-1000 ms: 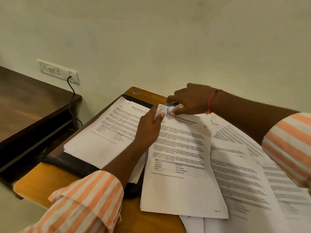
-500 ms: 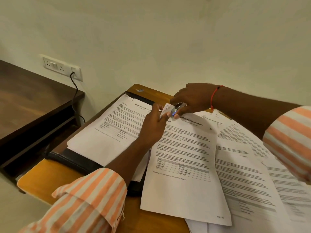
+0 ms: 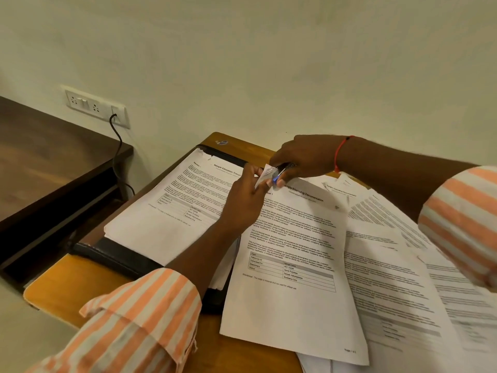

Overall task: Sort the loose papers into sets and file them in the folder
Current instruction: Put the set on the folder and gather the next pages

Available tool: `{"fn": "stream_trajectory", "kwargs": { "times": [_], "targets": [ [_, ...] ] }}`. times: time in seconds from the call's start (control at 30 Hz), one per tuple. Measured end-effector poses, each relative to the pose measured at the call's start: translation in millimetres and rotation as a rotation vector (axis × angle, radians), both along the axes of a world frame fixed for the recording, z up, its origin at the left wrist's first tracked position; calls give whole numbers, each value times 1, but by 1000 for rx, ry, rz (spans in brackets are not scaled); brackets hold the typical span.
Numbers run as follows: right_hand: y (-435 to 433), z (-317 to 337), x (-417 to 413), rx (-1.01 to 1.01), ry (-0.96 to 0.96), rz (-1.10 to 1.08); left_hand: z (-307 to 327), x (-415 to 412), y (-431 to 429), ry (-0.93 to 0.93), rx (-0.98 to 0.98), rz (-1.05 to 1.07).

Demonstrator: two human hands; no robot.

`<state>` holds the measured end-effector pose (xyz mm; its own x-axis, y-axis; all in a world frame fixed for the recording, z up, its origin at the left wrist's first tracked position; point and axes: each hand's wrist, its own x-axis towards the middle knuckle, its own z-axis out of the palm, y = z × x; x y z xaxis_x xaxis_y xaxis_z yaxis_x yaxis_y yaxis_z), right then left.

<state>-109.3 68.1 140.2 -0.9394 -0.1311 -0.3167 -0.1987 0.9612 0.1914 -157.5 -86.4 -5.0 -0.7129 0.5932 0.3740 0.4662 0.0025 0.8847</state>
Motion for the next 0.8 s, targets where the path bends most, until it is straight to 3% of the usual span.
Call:
{"fn": "stream_trajectory", "kwargs": {
  "times": [0.8],
  "targets": [
    [0, -3, -2, -45, -47, -93, 8, 6, -5, -42, -68, -24]
  ]
}}
